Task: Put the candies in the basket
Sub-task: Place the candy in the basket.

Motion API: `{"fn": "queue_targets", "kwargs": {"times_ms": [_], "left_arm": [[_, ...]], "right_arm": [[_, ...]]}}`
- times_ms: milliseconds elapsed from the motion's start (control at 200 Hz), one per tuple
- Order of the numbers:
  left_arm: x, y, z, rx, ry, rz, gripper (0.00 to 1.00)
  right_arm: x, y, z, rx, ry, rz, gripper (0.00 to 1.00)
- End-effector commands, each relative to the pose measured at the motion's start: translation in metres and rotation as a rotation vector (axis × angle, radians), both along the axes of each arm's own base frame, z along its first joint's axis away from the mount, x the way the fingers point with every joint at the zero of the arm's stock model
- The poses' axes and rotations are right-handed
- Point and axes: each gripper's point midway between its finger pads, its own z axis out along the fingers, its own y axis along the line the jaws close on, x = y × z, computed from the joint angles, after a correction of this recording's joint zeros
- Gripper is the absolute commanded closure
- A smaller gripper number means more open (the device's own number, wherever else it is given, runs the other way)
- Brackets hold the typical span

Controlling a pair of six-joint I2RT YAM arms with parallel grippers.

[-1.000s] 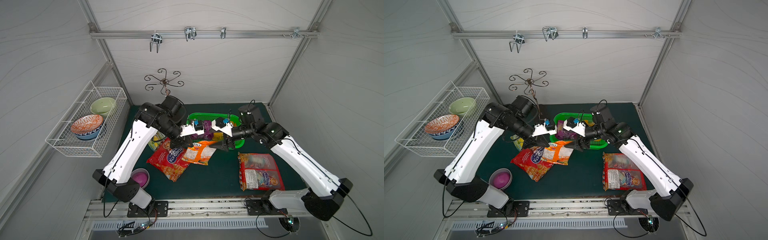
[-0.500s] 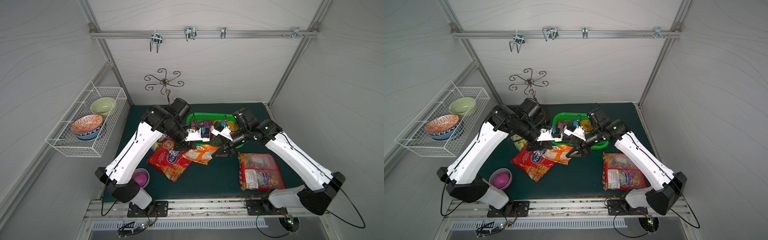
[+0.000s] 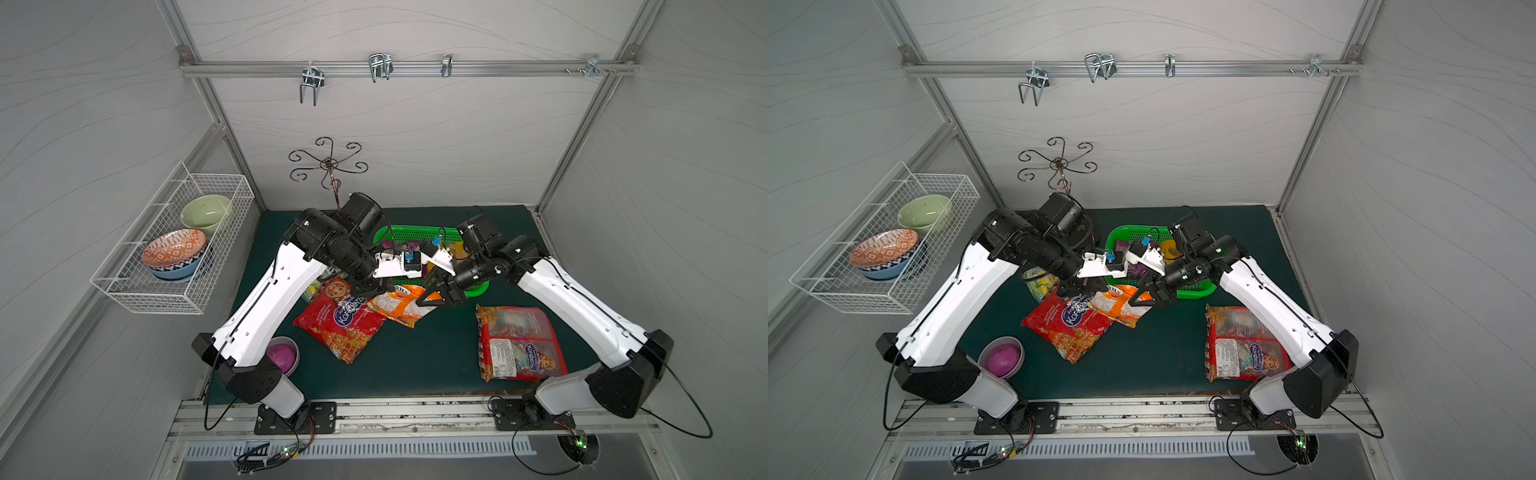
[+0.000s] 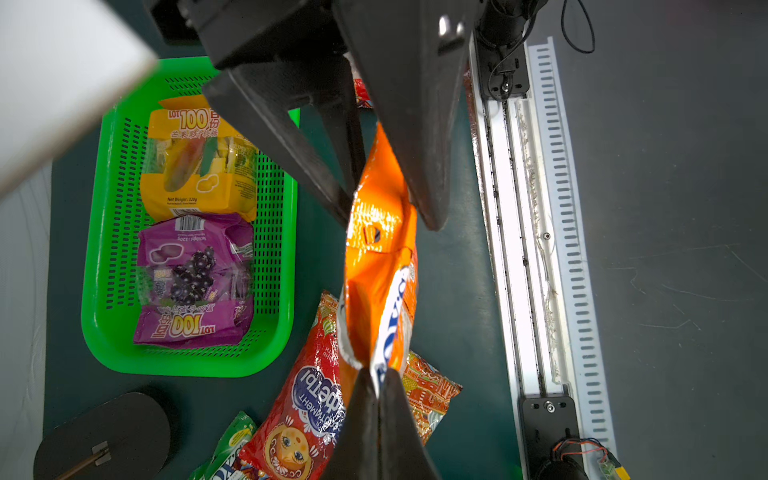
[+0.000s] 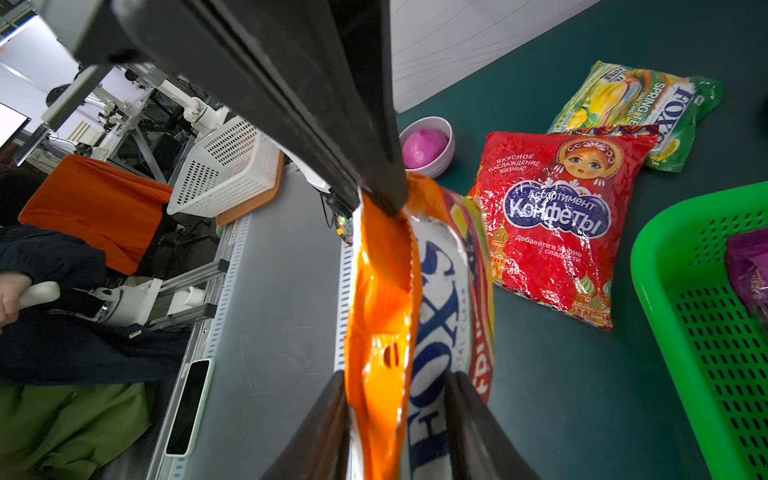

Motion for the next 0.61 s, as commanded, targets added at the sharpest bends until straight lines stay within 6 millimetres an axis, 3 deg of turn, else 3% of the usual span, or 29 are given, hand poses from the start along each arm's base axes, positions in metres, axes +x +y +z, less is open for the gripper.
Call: {"fn": "queue_targets", "kwargs": {"times_ms": [0,45,140,190,250,290,315,330,345,450,600], "left_arm": [[0.012,-0.012,0.008,-0.046,-0.052,-0.003,1.00],[0.014,-0.013,0.007,-0.044,-0.052,-0.002,1.00],[0.020,-0.012,0.002,-0.031,-0.055,0.013,1.00],[0.027,-0.011,0.003,-0.044,-0.054,0.045,0.67],[0.036,-0.007,0.008,-0.090,-0.030,0.088,0.50],[0.044,-0.003,0.014,-0.133,-0.012,0.128,0.34],[0.049,0.000,0.018,-0.160,-0.001,0.156,0.22],[0.052,0.001,0.020,-0.174,0.006,0.172,0.07],[0.054,0.003,0.022,-0.187,0.013,0.186,0.01],[0.071,0.019,0.030,-0.254,0.048,0.280,0.00],[0.095,0.040,0.021,-0.304,0.116,0.425,0.00]], "right_arm": [[0.011,0.002,0.000,0.012,-0.024,-0.024,0.83],[0.017,0.003,0.000,0.022,-0.041,-0.035,0.98],[0.030,0.001,0.001,0.041,-0.075,-0.079,1.00],[0.039,0.000,0.001,0.053,-0.094,-0.107,1.00],[0.049,-0.002,0.000,0.056,-0.113,-0.135,1.00],[0.057,-0.003,-0.002,0.045,-0.133,-0.156,1.00],[0.062,-0.003,-0.004,0.032,-0.156,-0.169,1.00],[0.064,-0.003,-0.005,0.023,-0.170,-0.174,1.00],[0.068,-0.004,-0.007,0.011,-0.189,-0.185,1.00],[0.085,-0.005,-0.013,-0.049,-0.334,-0.210,1.00],[0.113,-0.004,-0.027,-0.190,-0.639,-0.205,1.00]]}}
